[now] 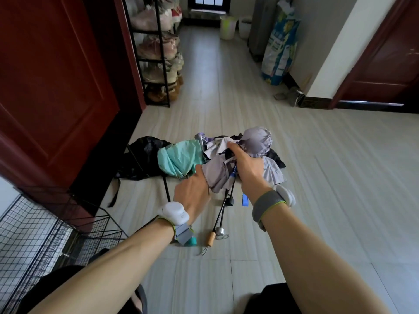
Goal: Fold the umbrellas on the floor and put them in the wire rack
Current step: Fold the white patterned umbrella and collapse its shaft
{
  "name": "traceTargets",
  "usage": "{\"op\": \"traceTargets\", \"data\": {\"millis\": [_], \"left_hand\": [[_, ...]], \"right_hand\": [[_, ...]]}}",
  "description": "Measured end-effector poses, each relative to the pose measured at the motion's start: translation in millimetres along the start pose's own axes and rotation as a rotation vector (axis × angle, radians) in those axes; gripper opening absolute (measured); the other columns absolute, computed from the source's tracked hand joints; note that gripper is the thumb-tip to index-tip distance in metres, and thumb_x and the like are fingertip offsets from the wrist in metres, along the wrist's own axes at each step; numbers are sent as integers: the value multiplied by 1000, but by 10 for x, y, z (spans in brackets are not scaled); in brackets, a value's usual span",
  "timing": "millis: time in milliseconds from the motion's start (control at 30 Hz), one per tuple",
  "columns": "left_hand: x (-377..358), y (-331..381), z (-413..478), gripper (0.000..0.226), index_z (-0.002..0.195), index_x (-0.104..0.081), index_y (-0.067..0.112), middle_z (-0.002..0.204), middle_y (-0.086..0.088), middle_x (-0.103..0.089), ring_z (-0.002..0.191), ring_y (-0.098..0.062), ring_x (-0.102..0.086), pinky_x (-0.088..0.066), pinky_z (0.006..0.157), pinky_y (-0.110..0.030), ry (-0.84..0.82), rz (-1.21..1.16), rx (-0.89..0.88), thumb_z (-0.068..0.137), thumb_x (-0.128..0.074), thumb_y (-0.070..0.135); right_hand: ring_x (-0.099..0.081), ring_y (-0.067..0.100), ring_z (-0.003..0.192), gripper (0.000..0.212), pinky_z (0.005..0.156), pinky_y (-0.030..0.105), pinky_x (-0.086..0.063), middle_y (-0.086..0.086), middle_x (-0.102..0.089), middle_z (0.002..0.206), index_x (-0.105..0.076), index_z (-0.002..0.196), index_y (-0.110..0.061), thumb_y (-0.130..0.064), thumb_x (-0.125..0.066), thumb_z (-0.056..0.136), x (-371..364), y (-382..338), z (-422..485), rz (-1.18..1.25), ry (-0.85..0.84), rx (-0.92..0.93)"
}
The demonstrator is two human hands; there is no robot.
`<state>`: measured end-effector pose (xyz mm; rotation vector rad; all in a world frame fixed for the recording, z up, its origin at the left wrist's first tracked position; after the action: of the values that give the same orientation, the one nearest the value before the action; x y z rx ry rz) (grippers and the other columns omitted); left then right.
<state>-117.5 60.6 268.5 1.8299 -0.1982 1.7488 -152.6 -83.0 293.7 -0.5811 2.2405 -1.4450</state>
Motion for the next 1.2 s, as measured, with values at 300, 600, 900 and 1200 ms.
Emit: {"op": "traceTargets", "data": {"millis": [300, 600, 900, 1200], "left_hand": [[197, -138, 94, 70, 129, -52, 21, 117, -7, -67, 107, -25, -64, -61, 78, -53, -794, -1116, 180, 70, -90, 27], [93, -148, 152, 32, 92, -65, 16, 78, 1, -65, 60, -19, -57, -48, 55, -29, -499, -757, 105, 72, -79, 36], [-32, 80, -75, 74, 145, -25, 1, 117, -13, -65, 97, -34, -69, -49, 70, -39, 93, 106, -116, 98, -57, 49], [419, -226, 238, 89, 140, -39, 31, 119, -12, -64, 85, -27, -72, -59, 66, -43, -683, -1286, 205, 67, -91, 36]], "right_hand": [[-77, 29, 86, 19, 81, 43, -64, 12, -79, 89, -76, 92, -7, -13, -85, 76, 15, -39, -71, 40, -162, 44], [-78, 28, 86, 25, 82, 47, -64, 11, -80, 94, -75, 95, -10, -20, -87, 76, -20, -69, -121, -70, -218, 44], [-77, 25, 85, 77, 81, 44, -64, 5, -78, 97, -72, 107, -13, -49, -92, 42, -112, 103, -66, 34, -9, -39], [-71, 31, 79, 17, 71, 39, -59, 15, -73, 90, -73, 95, -5, -16, -79, 82, -12, -21, -130, 27, -424, -30]]}}
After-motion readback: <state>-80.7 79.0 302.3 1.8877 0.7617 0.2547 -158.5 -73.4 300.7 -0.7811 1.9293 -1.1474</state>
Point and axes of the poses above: each hand's wrist, its own z-axis towards the middle knuckle, its own x-axis out of the back of the hand, y = z × x, the point moved 2 cm from there along z, towards the middle knuckle
